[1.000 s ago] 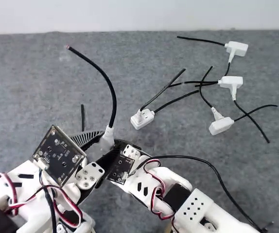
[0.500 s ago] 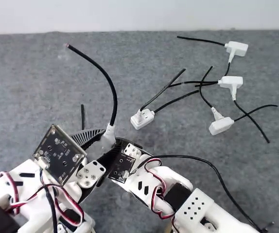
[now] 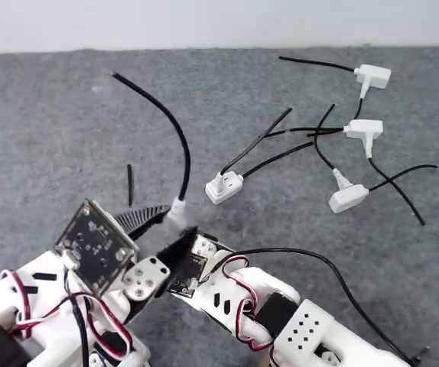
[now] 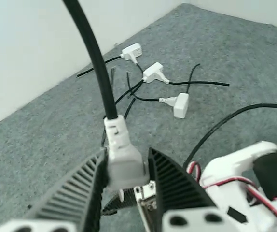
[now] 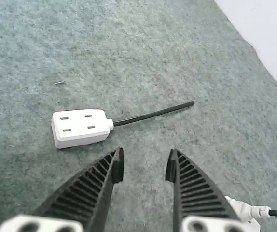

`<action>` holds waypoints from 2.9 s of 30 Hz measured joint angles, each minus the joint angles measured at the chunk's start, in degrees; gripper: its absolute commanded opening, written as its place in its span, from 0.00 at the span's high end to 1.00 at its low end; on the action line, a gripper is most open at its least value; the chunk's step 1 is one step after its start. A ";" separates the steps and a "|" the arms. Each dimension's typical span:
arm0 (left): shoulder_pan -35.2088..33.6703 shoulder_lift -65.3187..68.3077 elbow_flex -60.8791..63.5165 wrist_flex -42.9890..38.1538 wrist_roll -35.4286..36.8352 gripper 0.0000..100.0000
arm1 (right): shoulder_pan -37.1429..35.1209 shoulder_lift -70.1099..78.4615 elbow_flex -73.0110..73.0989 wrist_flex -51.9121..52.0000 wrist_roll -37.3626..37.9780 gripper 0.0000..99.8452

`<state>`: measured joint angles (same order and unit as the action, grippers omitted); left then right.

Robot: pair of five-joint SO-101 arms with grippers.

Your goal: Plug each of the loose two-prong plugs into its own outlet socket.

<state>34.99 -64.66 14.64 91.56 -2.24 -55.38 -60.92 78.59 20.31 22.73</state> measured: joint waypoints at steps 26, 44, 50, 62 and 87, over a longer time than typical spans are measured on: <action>2.29 0.44 -0.26 1.93 4.75 0.99 | 1.85 0.09 0.18 0.09 0.18 0.84; 2.37 0.00 -2.73 6.07 4.92 0.99 | 5.80 0.09 0.18 0.09 0.18 0.84; 2.46 0.00 -2.99 6.42 4.92 0.99 | 7.47 0.18 0.18 0.09 0.18 0.84; 2.46 0.00 -2.99 6.51 4.92 0.99 | 7.56 0.18 0.18 0.09 0.18 0.84; -1.76 -0.18 0.35 5.98 5.10 0.99 | 8.09 0.79 0.44 0.18 0.18 0.84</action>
<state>33.23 -64.84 14.99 97.54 2.86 -47.30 -60.13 79.03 20.48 22.90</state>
